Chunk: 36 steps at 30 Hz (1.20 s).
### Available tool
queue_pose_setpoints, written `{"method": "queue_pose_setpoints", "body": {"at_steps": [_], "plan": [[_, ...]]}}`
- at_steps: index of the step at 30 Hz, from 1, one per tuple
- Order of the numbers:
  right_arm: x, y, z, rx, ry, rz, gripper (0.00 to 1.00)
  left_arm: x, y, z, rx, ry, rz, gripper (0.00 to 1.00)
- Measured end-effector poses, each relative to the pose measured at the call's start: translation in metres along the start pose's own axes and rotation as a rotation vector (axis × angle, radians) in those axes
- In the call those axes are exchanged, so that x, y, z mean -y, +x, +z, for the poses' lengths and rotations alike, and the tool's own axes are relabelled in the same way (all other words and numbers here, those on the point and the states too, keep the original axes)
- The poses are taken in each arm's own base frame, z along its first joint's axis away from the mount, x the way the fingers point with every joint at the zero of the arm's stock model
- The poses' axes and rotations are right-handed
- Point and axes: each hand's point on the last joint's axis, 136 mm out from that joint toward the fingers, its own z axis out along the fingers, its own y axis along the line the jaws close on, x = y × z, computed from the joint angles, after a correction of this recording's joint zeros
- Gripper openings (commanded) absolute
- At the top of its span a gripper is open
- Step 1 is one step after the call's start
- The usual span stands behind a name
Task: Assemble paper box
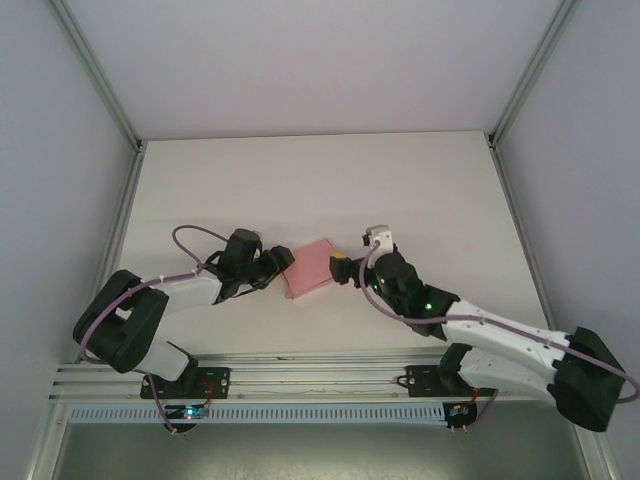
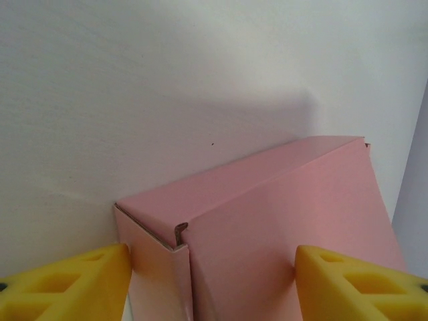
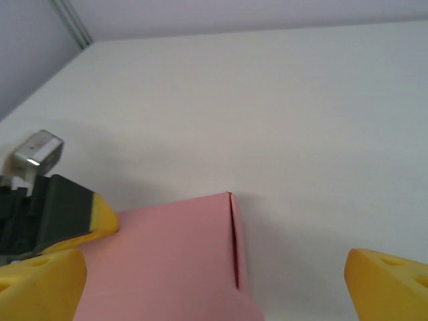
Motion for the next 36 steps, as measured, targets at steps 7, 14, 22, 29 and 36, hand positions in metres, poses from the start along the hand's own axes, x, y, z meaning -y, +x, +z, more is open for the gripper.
{"method": "queue_pose_setpoints", "body": {"at_steps": [7, 14, 22, 29, 36], "plan": [[0.021, 0.031, 0.064, -0.215, 0.002, 0.033, 0.95, 0.005, 0.000, 0.006, -0.020, 0.012, 0.042, 0.62], [0.023, 0.072, 0.090, -0.381, -0.086, 0.091, 0.82, 0.007, -0.001, 0.008, -0.022, 0.010, 0.090, 0.61], [0.015, 0.090, 0.085, -0.395, -0.158, 0.166, 0.65, 0.006, 0.000, 0.013, -0.039, 0.001, 0.127, 0.55], [0.016, 0.099, 0.084, -0.363, -0.173, 0.238, 0.60, 0.006, 0.001, 0.016, -0.053, 0.005, 0.163, 0.49], [0.018, 0.098, 0.085, -0.335, -0.176, 0.260, 0.59, 0.007, 0.001, 0.015, -0.050, 0.009, 0.211, 0.48]]}}
